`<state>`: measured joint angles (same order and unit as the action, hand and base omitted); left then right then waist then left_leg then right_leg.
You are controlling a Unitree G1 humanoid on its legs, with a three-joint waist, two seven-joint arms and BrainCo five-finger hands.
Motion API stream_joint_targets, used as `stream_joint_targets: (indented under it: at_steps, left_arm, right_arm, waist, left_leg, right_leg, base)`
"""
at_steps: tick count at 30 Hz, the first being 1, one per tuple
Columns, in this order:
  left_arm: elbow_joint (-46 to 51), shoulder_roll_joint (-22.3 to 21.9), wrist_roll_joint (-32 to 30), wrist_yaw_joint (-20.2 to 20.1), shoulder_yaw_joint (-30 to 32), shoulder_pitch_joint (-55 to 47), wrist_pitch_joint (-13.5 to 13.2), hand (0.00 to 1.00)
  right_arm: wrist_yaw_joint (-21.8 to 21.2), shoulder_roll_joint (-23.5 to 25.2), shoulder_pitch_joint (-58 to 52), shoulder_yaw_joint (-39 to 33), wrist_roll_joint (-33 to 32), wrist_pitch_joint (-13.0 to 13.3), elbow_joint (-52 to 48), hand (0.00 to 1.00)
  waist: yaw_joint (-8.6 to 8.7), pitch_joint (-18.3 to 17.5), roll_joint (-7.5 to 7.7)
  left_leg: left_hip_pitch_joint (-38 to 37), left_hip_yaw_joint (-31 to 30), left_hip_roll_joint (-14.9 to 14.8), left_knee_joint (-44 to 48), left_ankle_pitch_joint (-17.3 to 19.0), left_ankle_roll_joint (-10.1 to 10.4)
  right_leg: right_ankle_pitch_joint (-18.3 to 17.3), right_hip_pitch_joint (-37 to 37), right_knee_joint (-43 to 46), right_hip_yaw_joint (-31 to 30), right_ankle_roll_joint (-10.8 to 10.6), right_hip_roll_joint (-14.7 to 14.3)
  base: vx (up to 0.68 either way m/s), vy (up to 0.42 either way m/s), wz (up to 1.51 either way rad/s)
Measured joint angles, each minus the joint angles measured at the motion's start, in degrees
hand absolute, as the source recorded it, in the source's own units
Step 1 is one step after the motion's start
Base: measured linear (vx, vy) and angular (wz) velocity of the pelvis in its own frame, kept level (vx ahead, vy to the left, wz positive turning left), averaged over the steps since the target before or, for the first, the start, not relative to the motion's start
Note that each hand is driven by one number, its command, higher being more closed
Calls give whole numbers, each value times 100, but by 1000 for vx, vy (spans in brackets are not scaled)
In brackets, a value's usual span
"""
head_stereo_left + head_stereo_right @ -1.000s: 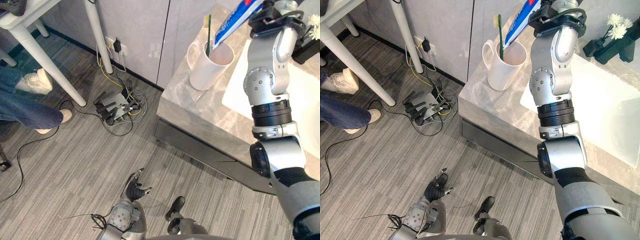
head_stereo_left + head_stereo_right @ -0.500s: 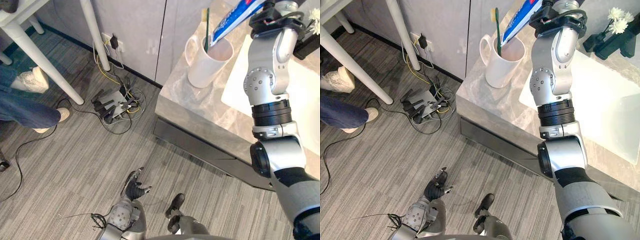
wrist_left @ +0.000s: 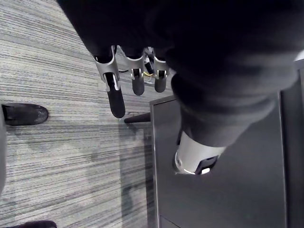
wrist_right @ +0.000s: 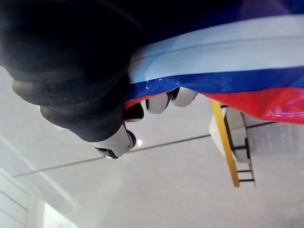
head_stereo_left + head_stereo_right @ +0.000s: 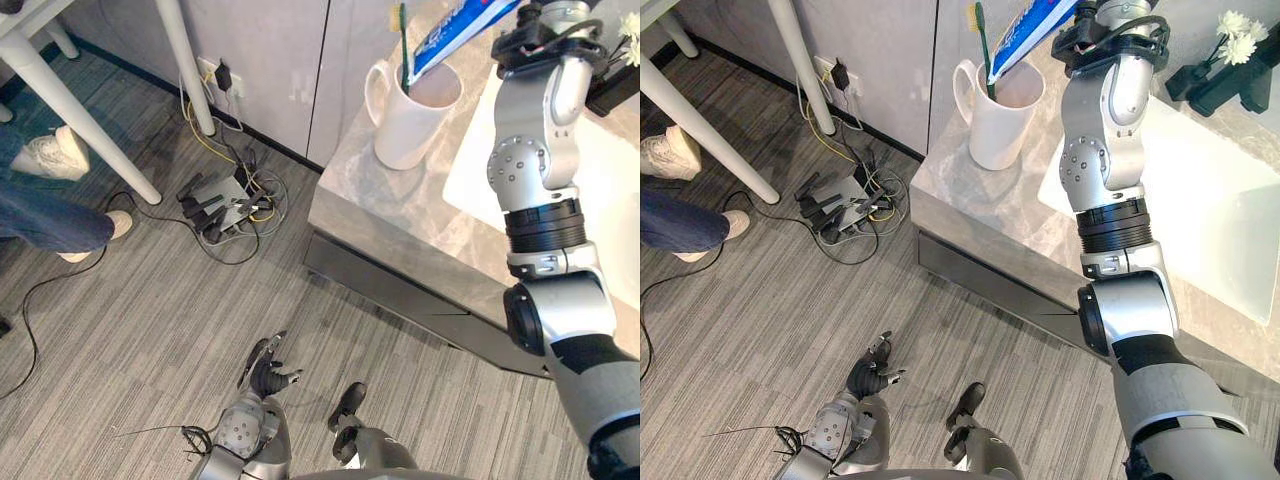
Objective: Organize washtable
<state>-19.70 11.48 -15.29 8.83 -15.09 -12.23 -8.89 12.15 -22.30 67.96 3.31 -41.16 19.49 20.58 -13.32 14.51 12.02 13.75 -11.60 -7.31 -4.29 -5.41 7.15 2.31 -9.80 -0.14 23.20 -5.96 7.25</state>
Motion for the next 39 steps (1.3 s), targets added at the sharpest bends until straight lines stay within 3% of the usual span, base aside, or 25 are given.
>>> stream_joint_targets:
  at_steps: [20,31,39]
  left_arm:
    - [71,-3,0,-9,51,-1,32,0]
    - [71,-5,4,-120,32,-3,92,0]
    - [71,-16,109,-122,-32,-5,101,0]
  right_arm:
    - [-9,-69,-63,-4,-35,-89,-25,100]
    - [-13,-72,-365,-2,-34,-199,-176,100]
    - [-13,-72,-553,-19,-38,-232,-178,100]
  waist:
    - [29,-20,122]
    - [147,-118,207]
    - [168,-372,135]
  left_leg:
    - [-48,71,-9,1,-3,-2]
    - [-55,81,-9,17,-11,4]
    - [-57,79,-6,18,-17,14]
  right_leg:
    - [2,-8,31,-64,2,4]
    - [4,-8,48,-74,6,8]
    - [5,-1,34,-73,7,9]
  base:
    - [0,0,0]
    - [0,0,0]
    - [0,0,0]
